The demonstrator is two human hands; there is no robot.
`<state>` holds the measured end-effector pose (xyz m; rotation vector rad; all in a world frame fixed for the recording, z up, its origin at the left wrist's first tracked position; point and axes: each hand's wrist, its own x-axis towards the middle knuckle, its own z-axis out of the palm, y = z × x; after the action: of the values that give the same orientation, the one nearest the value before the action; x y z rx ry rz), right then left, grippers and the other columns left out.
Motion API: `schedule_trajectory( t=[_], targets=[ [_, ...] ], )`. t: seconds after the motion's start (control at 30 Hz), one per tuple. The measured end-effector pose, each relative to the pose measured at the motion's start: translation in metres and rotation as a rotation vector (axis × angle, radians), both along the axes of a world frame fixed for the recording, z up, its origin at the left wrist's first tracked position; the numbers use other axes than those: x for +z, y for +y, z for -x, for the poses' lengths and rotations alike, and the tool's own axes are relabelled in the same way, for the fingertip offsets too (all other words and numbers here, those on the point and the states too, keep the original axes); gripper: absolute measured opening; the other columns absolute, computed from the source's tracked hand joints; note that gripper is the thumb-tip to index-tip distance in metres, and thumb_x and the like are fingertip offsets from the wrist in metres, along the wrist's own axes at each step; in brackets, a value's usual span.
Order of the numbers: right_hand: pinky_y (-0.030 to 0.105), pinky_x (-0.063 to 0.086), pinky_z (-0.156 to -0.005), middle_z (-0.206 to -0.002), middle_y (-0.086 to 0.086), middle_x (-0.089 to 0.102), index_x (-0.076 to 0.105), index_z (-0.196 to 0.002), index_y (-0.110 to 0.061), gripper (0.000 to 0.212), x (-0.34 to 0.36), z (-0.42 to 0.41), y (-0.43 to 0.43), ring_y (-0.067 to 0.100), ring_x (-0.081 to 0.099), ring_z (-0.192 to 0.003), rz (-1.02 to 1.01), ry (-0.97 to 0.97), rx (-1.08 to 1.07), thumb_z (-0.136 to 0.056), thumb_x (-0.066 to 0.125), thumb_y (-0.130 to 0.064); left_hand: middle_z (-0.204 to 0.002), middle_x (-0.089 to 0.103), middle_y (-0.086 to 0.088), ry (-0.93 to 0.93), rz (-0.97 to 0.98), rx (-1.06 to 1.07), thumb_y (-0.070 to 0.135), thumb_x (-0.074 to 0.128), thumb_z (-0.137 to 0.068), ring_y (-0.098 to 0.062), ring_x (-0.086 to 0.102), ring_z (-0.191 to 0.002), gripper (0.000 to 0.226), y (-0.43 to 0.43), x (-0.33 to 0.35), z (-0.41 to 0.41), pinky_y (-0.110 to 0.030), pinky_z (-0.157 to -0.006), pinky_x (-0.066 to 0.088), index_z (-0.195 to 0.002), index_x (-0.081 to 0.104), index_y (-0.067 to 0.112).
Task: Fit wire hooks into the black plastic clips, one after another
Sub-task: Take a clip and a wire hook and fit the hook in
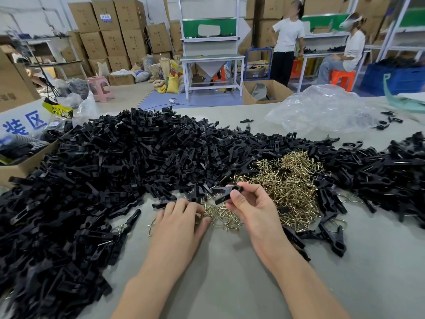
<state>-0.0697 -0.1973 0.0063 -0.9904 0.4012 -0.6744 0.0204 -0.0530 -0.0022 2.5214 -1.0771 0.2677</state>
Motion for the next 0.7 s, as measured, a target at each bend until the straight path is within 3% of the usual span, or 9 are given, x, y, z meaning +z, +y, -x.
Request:
schedule_trajectory(
  t=[0.07,0.13,0.2,0.33,0.43,0.57,0.7],
  targets=[
    [0.022,0.058,-0.077,-0.098,0.009,0.068,0.064,-0.105,-0.008,0.02,-0.002,0.004,0.002,0.013,0.073,-0.078,-0.013,0.0,-0.003,-0.087,0.069,-0.001,-0.099,0.057,0.019,0.041,0.08,-0.034,0.043,0.059,-0.095,-0.011,0.051,-0.101,0.008,-0.002,0.0,0.002,-0.028,-0.085,0.032,-0.097,0.053,0.037],
    [0.023,0.058,-0.078,-0.099,0.007,0.071,0.066,-0.104,-0.009,0.025,-0.005,0.01,0.003,0.014,0.073,-0.082,-0.025,-0.004,-0.004,-0.08,0.073,-0.009,-0.087,0.055,0.026,0.069,0.169,-0.052,0.036,0.062,-0.093,0.007,0.047,-0.097,0.014,-0.002,-0.001,0.004,-0.026,-0.078,0.027,-0.089,0.049,0.04],
    [0.023,0.058,-0.079,-0.102,0.006,0.074,0.066,-0.104,-0.01,0.031,-0.007,0.017,0.003,0.016,0.073,-0.09,-0.02,-0.016,0.01,-0.075,0.074,-0.014,-0.08,0.056,0.029,0.155,0.292,-0.068,0.033,0.061,-0.094,0.016,0.048,-0.093,0.014,-0.002,-0.001,0.005,-0.023,-0.074,0.033,-0.087,0.052,0.039],
    [0.023,0.058,-0.079,-0.107,0.008,0.076,0.061,-0.11,-0.006,0.035,-0.002,0.014,0.0,0.02,0.073,-0.097,-0.057,-0.067,0.06,-0.077,0.069,-0.011,-0.096,0.063,0.023,0.349,0.55,-0.123,0.032,0.056,-0.098,-0.002,0.063,-0.088,0.014,-0.003,0.005,0.005,-0.024,-0.076,0.049,-0.102,0.065,0.042],
    [0.025,0.06,-0.077,-0.105,0.01,0.076,0.061,-0.109,-0.006,0.033,0.002,0.007,-0.003,0.023,0.073,-0.094,-0.119,-0.101,0.06,-0.077,0.067,-0.009,-0.096,0.065,0.026,0.36,0.527,-0.124,0.027,0.061,-0.098,0.002,0.064,-0.089,0.018,-0.002,0.005,0.006,-0.019,-0.078,0.05,-0.101,0.068,0.044],
    [0.025,0.06,-0.078,-0.102,0.012,0.075,0.063,-0.111,-0.006,0.034,0.003,0.005,-0.004,0.025,0.073,-0.095,-0.14,-0.101,0.082,-0.078,0.068,-0.008,-0.082,0.066,0.039,0.349,0.434,-0.072,0.032,0.065,-0.095,0.011,0.064,-0.077,0.03,-0.004,0.004,0.005,-0.004,-0.07,0.042,-0.087,0.06,0.06],
    [0.027,0.06,-0.077,-0.104,0.014,0.074,0.062,-0.112,-0.007,0.032,0.002,0.004,-0.003,0.025,0.073,-0.095,-0.132,-0.088,0.123,-0.08,0.068,-0.009,-0.079,0.065,0.036,0.335,0.39,-0.05,0.036,0.061,-0.096,0.008,0.062,-0.075,0.015,-0.005,0.001,0.007,-0.01,-0.062,0.039,-0.087,0.059,0.048]
  ],
)
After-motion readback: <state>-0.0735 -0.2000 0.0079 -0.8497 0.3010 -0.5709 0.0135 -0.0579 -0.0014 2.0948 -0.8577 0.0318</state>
